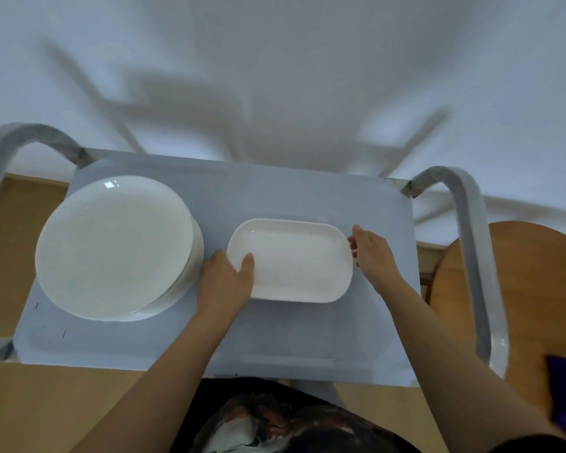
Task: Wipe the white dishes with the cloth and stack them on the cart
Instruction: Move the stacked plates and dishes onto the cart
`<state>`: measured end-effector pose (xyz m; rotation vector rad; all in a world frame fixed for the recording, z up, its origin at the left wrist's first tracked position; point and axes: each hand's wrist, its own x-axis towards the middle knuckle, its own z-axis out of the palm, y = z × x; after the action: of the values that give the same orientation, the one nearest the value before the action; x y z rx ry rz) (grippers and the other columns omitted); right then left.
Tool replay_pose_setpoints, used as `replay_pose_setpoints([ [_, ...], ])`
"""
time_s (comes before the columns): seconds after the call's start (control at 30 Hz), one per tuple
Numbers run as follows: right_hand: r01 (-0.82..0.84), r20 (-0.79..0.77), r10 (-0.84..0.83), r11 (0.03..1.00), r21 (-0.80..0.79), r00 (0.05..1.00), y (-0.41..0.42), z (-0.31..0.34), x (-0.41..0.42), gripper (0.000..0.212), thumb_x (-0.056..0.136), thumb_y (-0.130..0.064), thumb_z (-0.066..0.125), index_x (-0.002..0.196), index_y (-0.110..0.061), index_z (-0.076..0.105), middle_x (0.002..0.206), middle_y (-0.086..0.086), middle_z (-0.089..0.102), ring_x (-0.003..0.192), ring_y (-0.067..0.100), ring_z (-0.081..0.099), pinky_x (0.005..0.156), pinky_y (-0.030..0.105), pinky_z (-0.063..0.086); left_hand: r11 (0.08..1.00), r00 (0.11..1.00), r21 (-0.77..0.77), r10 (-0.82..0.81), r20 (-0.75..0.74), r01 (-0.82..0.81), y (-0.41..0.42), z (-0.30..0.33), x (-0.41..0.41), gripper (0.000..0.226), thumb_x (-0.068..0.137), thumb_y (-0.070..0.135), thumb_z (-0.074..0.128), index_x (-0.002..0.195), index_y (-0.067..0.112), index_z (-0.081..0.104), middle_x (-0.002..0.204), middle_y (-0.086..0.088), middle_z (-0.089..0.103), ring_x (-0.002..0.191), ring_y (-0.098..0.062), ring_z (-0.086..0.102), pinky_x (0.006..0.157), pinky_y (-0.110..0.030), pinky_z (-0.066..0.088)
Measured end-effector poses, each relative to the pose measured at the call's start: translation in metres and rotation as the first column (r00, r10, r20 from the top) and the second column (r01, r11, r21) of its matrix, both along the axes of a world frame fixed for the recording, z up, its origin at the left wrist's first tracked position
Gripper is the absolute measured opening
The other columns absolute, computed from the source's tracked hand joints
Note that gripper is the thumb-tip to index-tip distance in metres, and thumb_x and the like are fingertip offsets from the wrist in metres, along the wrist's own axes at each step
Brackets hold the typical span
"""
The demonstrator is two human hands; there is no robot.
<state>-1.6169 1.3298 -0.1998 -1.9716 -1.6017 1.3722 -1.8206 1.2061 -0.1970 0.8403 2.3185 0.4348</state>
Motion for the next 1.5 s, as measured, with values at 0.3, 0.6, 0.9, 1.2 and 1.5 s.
replay_pose_setpoints([
  [0.3, 0.115, -0.18, -0.058, 0.939, 0.325, 0.982, -0.032, 0.082, 0.104, 0.016, 0.091, -0.022, 0.053, 0.078, -0.027, 0.061, 0.08, -0.003, 0.066, 0.075, 0.008, 0.062, 0.074, 0.029, 0.051, 0.862, 0.911, 0.297, -0.4, -0.098, 0.411, 0.027, 0.069, 0.124, 0.056, 0.092, 0.033, 0.056, 0.14, 0.01, 0.04, 0.145, -0.008, 0.041, 0.133, -0.024, 0.034, 0.108, -0.03, 0.024],
  [0.6, -0.031, 0.116, -0.015, 0.925, 0.378, 0.993, -0.07, 0.074, 0.302, 0.015, 0.093, -0.023, 0.052, 0.081, -0.018, 0.057, 0.075, -0.006, 0.056, 0.068, 0.002, 0.051, 0.058, 0.011, 0.038, 0.449, 0.55, 0.365, -0.798, -0.246, 0.815, 0.036, 0.078, 0.347, 0.042, 0.09, 0.023, 0.058, 0.127, 0.003, 0.052, 0.128, -0.011, 0.052, 0.125, -0.023, 0.039, 0.104, -0.019, 0.017],
  [0.9, 0.134, 0.332, -0.166, 0.984, 0.119, 0.929, -0.122, 0.003, 0.515, 0.024, 0.094, -0.025, 0.046, 0.081, -0.007, 0.056, 0.077, 0.003, 0.058, 0.077, 0.023, 0.055, 0.069, 0.036, 0.044, 0.25, 0.25, 0.019, -0.968, -0.001, 0.968, 0.05, 0.03, 0.537, 0.041, 0.097, 0.028, 0.046, 0.129, 0.001, 0.048, 0.129, -0.014, 0.05, 0.124, -0.028, 0.042, 0.101, -0.032, 0.034],
  [1.2, 0.337, 0.368, -0.288, 0.939, -0.074, 0.884, -0.149, -0.082, 0.577, 0.03, 0.089, -0.026, 0.052, 0.114, -0.012, 0.058, 0.12, 0.009, 0.055, 0.105, 0.026, 0.054, 0.084, 0.033, 0.042, 0.142, 0.164, -0.156, -0.976, 0.142, 0.978, 0.048, -0.034, 0.615, 0.048, 0.098, 0.026, 0.045, 0.139, 0.004, 0.041, 0.139, -0.016, 0.047, 0.129, -0.027, 0.043, 0.104, -0.034, 0.033],
  [1.5, 0.242, 0.43, -0.171, 0.963, -0.116, 0.886, -0.135, -0.14, 0.578, 0.052, 0.085, -0.036, 0.064, 0.127, -0.009, 0.045, 0.13, 0.01, 0.044, 0.118, 0.026, 0.045, 0.092, 0.035, 0.042, 0.246, 0.306, -0.229, -0.909, 0.283, 0.942, 0.035, -0.085, 0.634, 0.047, 0.098, 0.028, 0.047, 0.139, 0.007, 0.042, 0.139, -0.013, 0.05, 0.127, -0.024, 0.047, 0.105, -0.033, 0.036],
])
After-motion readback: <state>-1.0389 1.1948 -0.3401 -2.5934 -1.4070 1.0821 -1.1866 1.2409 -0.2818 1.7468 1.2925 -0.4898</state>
